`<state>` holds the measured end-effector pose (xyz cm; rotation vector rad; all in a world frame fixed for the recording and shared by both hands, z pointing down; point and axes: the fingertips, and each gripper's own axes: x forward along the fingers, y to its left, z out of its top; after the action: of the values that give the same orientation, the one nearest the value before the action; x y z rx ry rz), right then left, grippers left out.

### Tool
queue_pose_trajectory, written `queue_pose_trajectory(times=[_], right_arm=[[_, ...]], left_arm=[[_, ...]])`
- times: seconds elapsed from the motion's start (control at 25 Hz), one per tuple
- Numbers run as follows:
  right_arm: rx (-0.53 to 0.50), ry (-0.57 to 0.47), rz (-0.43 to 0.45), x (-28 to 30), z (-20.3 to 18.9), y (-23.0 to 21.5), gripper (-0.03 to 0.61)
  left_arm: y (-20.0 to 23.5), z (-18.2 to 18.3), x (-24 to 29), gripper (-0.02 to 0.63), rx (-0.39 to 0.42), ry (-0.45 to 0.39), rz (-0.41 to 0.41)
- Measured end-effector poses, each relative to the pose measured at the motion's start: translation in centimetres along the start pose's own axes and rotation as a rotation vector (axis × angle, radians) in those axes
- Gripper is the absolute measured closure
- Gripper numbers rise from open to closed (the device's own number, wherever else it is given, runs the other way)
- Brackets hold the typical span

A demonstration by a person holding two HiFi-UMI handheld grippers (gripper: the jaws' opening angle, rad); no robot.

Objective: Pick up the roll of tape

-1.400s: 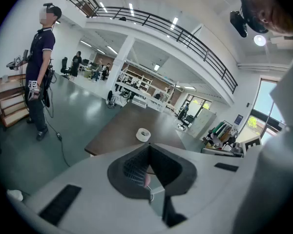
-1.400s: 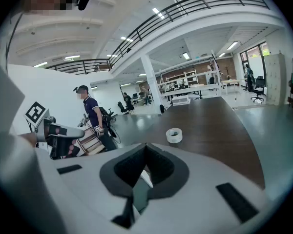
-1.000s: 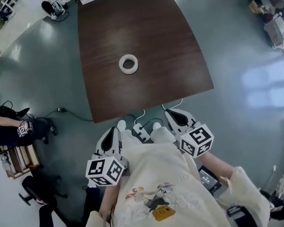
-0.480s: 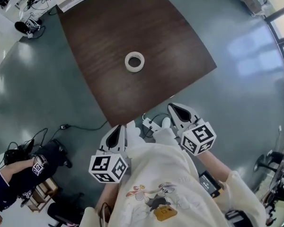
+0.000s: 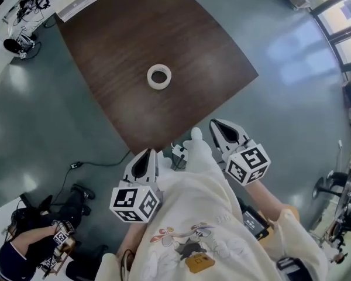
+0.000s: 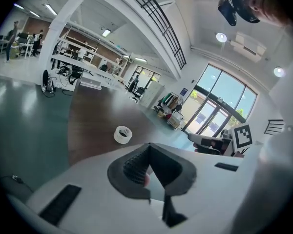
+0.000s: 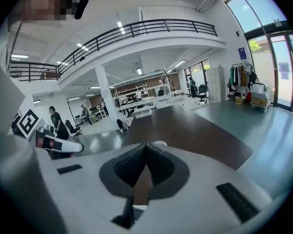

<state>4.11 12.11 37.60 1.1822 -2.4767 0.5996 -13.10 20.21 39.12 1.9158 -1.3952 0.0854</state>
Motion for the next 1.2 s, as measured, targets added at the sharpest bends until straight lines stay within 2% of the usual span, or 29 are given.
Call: queue_pose_trajectory(times=[0.16,0.28,0.6,0.76,0.88,1.0,1.2], right_arm=[[-0.004,0.014,0.048,5.1,2.2,-0.4,0.572],[-0.013,0.026,0.105,7.8,3.2,-1.7,0.572],[-0.044,0.048,0.286,10.3,6.1,-7.9,0.572],[-0.034,0.064,0.355,11.3,6.3,-8.9,0.572],[-0.026,0.075,0.376,12.1,6.1,-8.8,0.572],[-0.038,0.077,0.375,13.3,5.9,-7.2,0.572],[-0.046,0.090,0.375,14.2,5.2,-4.6,0.572]], left_arm=[[2.9,3.3,2.2,0.607,-0.023,-0.022,0.043],[3.5,4.5,4.3,0.607,-0.039,-0.033,0.093],[0.9,6.1,10.2,0.607,-0.062,-0.051,0.255],[0.4,6.4,11.0,0.607,-0.079,-0.073,0.329],[0.3,6.9,11.6,0.607,-0.083,-0.087,0.342],[2.0,7.5,12.1,0.607,-0.061,-0.086,0.328],[6.5,7.3,14.5,0.607,-0.033,-0.020,0.314]])
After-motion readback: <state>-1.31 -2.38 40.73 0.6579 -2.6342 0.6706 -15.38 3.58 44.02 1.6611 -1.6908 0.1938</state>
